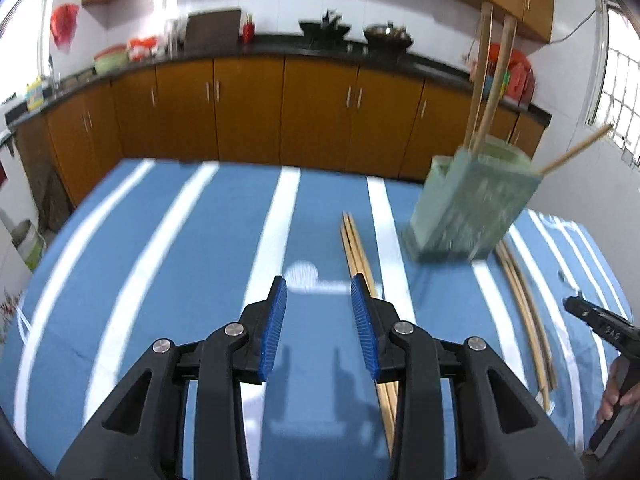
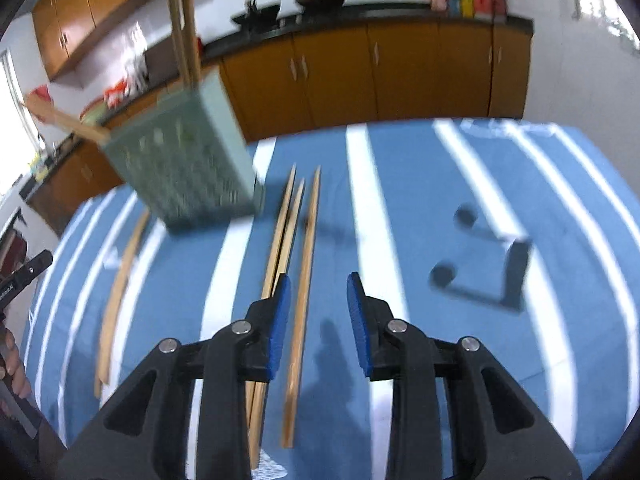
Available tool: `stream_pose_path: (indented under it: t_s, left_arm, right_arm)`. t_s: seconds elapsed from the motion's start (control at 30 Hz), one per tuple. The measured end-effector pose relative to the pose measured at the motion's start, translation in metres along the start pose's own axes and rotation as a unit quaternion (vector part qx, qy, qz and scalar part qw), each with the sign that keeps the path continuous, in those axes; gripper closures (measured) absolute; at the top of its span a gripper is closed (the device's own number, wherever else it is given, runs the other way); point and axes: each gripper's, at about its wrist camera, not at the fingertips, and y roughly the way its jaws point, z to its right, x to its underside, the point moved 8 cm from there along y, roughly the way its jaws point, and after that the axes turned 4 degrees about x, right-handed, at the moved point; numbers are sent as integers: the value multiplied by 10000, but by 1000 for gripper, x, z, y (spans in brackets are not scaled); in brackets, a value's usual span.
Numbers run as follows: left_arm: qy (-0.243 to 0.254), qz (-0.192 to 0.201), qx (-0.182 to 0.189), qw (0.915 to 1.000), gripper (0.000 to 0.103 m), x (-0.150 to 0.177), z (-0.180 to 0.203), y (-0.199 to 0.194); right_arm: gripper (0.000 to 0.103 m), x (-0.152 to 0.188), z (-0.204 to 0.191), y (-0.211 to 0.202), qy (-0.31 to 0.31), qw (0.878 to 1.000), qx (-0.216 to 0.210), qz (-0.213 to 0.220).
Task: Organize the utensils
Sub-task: 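Move both open tools back down to the remaining chopsticks on the cloth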
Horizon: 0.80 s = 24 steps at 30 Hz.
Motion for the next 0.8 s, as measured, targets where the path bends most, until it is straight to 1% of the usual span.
stream_pose_path:
  t_s: [0.03, 0.13, 0.17, 0.2, 0.23, 0.27, 0.3, 0.37, 0.43, 0.53, 0.63, 0.7, 0.8]
  left_arm:
    - [-5, -81, 35, 10000, 68, 6, 1, 4]
    - [36, -223, 113, 9997, 68, 17, 6, 9]
    - [59, -263, 142, 9995, 68, 22, 8, 11]
    - [87, -312, 184, 9993, 68, 25, 12, 13]
    - [101, -339, 204, 9992, 68, 28, 13, 14]
    - [116, -384, 244, 9989, 68, 30, 15, 15]
    - [125, -421, 281, 9986, 68, 33, 17, 16]
    - [133, -492, 342, 9981, 68, 38, 22, 20]
    - [137, -573, 414, 9974, 68, 43, 26, 24]
    - [183, -683, 472, 9964, 69, 51, 33, 30]
    - [241, -796, 459, 9955, 74, 57, 36, 37]
    - [273, -861, 385, 9952, 78, 60, 36, 40]
    - [291, -910, 272, 9951, 79, 63, 33, 44]
  right_arm:
    - [75, 6, -4, 7, -39, 9999, -8, -106]
    - [75, 16, -14, 19, -160, 9996, 52, -226]
    - [78, 18, -15, 23, -222, 9993, 118, -267]
    - [85, 20, -16, 26, -263, 9990, 170, -318]
    - [87, 23, -15, 29, -285, 9987, 202, -375]
    - [93, 23, -13, 29, -309, 9987, 269, -304]
    - [95, 23, -11, 29, -329, 9984, 337, -305]
    - [95, 19, 0, 29, -199, 9984, 448, -285]
    - [95, 16, 18, 28, 91, 9973, 687, -244]
    - [95, 14, 37, 27, 427, 9955, 807, -233]
    - [95, 14, 42, 27, 411, 9955, 826, -230]
    - [95, 15, 41, 26, 326, 9954, 872, -208]
    - [95, 17, 40, 25, 250, 9953, 917, -180]
